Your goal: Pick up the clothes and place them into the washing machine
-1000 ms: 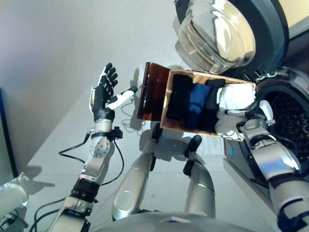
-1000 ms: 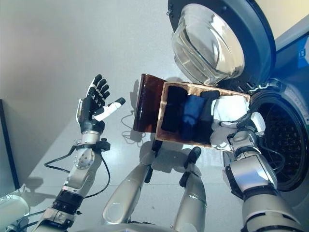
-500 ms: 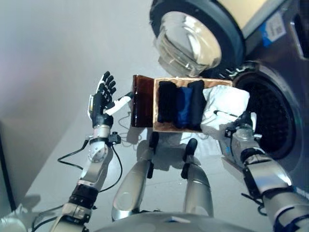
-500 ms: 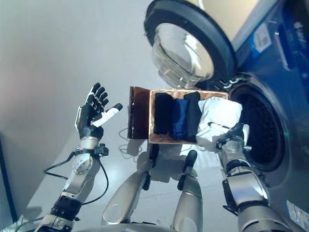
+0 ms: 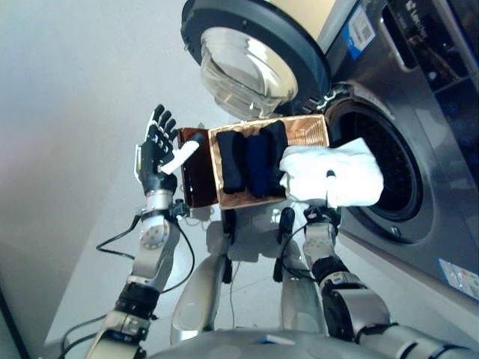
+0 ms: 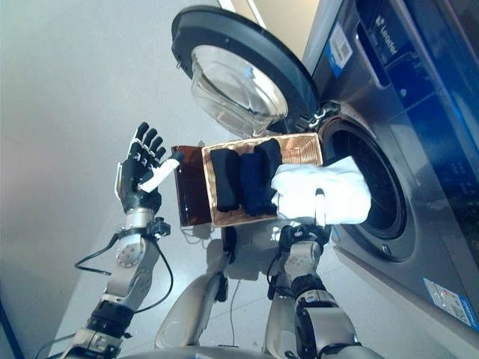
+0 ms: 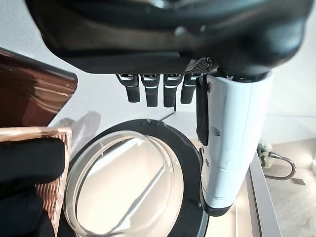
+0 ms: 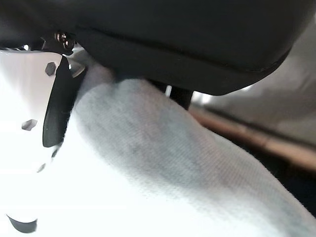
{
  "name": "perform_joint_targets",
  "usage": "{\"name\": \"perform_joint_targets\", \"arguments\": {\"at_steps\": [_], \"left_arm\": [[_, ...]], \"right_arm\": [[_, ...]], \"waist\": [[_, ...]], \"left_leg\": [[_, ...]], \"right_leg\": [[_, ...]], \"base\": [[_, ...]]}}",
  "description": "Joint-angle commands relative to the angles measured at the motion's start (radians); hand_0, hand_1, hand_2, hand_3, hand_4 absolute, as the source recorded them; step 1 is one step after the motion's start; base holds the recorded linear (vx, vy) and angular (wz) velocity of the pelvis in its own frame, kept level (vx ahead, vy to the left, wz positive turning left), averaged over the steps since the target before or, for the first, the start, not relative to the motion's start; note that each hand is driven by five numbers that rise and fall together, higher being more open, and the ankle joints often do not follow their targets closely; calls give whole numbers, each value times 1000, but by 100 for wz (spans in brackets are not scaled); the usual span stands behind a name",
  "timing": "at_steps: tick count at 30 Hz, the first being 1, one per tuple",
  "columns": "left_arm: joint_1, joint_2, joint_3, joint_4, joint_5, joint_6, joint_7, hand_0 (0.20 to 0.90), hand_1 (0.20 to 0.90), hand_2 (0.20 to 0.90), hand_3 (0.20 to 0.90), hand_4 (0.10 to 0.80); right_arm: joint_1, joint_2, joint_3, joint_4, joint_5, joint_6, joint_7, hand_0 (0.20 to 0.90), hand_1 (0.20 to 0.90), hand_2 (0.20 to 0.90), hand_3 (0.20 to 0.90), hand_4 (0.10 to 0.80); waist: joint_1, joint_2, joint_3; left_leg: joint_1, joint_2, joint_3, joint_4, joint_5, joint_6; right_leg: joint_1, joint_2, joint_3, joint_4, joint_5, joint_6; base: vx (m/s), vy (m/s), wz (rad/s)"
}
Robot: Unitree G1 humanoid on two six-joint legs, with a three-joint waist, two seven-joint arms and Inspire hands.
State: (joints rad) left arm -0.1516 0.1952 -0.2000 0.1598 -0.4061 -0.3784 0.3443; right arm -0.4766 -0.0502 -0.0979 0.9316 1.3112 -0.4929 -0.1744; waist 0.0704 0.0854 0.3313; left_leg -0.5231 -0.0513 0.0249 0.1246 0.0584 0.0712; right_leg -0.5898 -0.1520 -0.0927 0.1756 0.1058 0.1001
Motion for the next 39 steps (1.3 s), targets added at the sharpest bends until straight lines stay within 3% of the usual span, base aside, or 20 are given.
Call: {"name": "perform_joint_targets", "arguments": {"at_steps": [1,2,3,4,10,14,21,23,24,27,28,29,31,32,39], "left_arm": [[-14,11,32,-87,20,-125,27,900,900,900,900,800],[-13,6,35,-82,21,-123,33,900,900,900,900,800],[-13,4,40,-84,22,-122,37,900,900,900,900,800],[-9,0,44,-89,23,-123,40,900,900,900,900,800],[22,3,54,-115,30,-130,42,900,900,900,900,800],[49,16,64,-129,19,-138,35,900,900,900,900,800],[72,61,91,-127,23,-143,29,900,900,900,900,800],[83,81,107,-124,28,-141,19,900,900,900,900,800],[83,88,106,-124,24,-142,11,900,900,900,900,800],[104,122,118,-130,16,-142,-2,900,900,900,900,800],[114,133,118,-131,19,-140,-4,900,900,900,900,800],[112,129,118,-132,19,-140,-4,900,900,900,900,800],[129,147,109,-150,10,-128,-18,900,900,900,900,800],[128,141,108,-148,-1,-124,-23,900,900,900,900,800],[128,102,103,-128,-58,-124,-42,900,900,900,900,800]], "right_arm": [[-14,18,14,-170,44,-140,89,200,200,200,200,300],[-13,25,20,-182,48,-150,94,200,200,200,200,300],[-11,36,35,-202,54,-155,101,200,200,200,200,300],[-13,44,38,-205,64,-161,108,200,200,200,200,300],[-60,55,46,-213,81,-210,104,200,200,200,200,300],[-130,8,-13,-176,77,-235,80,200,200,200,200,300],[-273,-182,-151,-137,21,-281,-4,200,200,200,200,300],[-312,-287,-191,-138,-17,-287,-36,200,200,200,200,300],[-339,-338,-194,-117,-47,-284,-69,200,200,200,200,300],[-457,-556,-167,-28,-113,-252,-148,200,200,200,200,300],[-504,-622,-143,3,-120,-237,-156,584,584,584,584,575],[-515,-631,-137,14,-117,-235,-155,900,900,900,900,800],[-588,-737,-60,83,-118,-170,-140,900,900,900,900,800],[-587,-744,-43,89,-124,-152,-135,900,900,900,900,800],[-503,-651,-54,125,-107,-115,-83,900,900,900,900,800]], "waist": [[-14,18,-9],[-15,20,-16],[-20,22,-7],[-20,23,-12],[-17,40,-17],[-7,47,-27],[16,66,-51],[21,73,-69],[28,81,-67],[50,90,-83],[61,95,-86],[62,98,-85],[83,105,-94],[81,108,-95],[75,128,-113]], "left_leg": [[-166,-5,-31,302,-152,-45],[-172,-7,-41,349,-199,-44],[-198,0,-31,385,-191,-38],[-199,0,-38,416,-236,-37],[-217,3,-40,467,-271,-23],[-223,0,-43,468,-280,-16],[-226,-4,-38,425,-243,-17],[-210,-9,-48,401,-261,-22],[-216,-7,-37,385,-231,-21],[-210,-9,-36,356,-218,-26],[-210,-10,-37,348,-211,-28],[-210,-10,-36,346,-210,-28],[-206,-9,-35,318,-194,-29],[-203,-7,-34,307,-188,-31],[-137,-17,-26,189,-145,-45]], "right_leg": [[-54,-1,21,239,-170,-47],[-60,4,31,284,-210,-46],[-85,4,23,314,-200,-55],[-86,7,29,342,-237,-51],[-114,27,41,390,-268,-62],[-123,33,49,397,-279,-67],[-134,28,50,376,-261,-74],[-125,29,61,373,-283,-69],[-133,24,54,361,-259,-73],[-135,18,60,348,-255,-73],[-138,17,63,346,-252,-72],[-140,17,64,345,-251,-72],[-149,12,74,337,-241,-72],[-150,12,78,331,-238,-71],[-104,4,75,249,-205,-61]], "base": [[76,-20,5],[-19,-24,14],[96,-22,14],[-8,-21,4],[28,-1,-6],[36,-8,-6],[-12,-5,-2],[87,-3,-1],[0,0,0],[-29,0,1],[0,0,0],[0,0,0],[3,13,2],[0,0,0],[37,39,-12]]}}
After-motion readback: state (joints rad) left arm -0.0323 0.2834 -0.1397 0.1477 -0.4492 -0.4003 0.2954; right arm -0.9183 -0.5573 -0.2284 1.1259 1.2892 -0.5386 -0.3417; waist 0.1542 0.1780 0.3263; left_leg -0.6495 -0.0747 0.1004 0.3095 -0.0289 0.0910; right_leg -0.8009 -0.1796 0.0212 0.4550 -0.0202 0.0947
